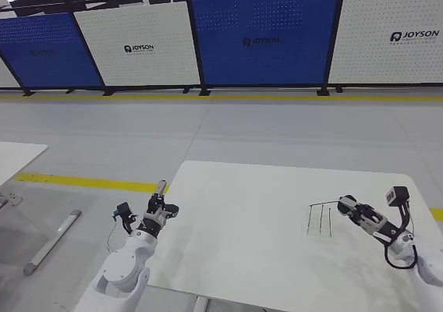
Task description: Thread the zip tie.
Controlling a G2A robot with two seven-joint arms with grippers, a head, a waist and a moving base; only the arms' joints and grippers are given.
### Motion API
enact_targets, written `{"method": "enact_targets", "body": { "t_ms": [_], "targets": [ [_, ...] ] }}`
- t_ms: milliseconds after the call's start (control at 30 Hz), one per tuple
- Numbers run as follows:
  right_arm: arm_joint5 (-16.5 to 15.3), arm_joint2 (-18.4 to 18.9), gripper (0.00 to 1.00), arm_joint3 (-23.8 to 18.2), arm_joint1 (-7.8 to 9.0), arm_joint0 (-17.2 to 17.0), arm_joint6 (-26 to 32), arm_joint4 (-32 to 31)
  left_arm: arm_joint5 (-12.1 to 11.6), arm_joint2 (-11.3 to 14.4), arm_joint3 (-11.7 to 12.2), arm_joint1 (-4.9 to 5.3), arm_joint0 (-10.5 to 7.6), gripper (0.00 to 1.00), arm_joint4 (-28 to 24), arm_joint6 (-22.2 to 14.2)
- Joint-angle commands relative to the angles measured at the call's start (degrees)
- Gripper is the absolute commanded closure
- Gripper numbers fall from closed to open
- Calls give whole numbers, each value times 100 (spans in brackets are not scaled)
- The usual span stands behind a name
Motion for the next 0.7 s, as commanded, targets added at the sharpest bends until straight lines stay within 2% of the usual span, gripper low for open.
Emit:
{"method": "enact_targets", "body": {
  "t_ms": [0, 133, 233, 300, 633, 667],
  "targets": [
    [1, -9, 100, -69, -9, -69, -103, 48, 0, 0, 0, 0, 0, 0, 0, 0],
    [-14, 9, 100, -532, -39, -433, -469, 179, 0, 0, 0, 0, 0, 0, 0, 0],
    [-14, -19, 100, -1114, -72, -808, -840, 56, 0, 0, 0, 0, 0, 0, 0, 0],
    [-14, -51, 100, -1354, -91, -956, -1092, -161, 0, 0, 0, 0, 0, 0, 0, 0],
    [-14, -51, 100, -1354, -91, -956, -1092, -161, -10, -1, -5, -1, -11, 0, -5, -2],
    [-14, -51, 100, -1354, -91, -956, -1092, -161, -112, -19, -38, -4, -62, 0, -44, -79]
  ]
}}
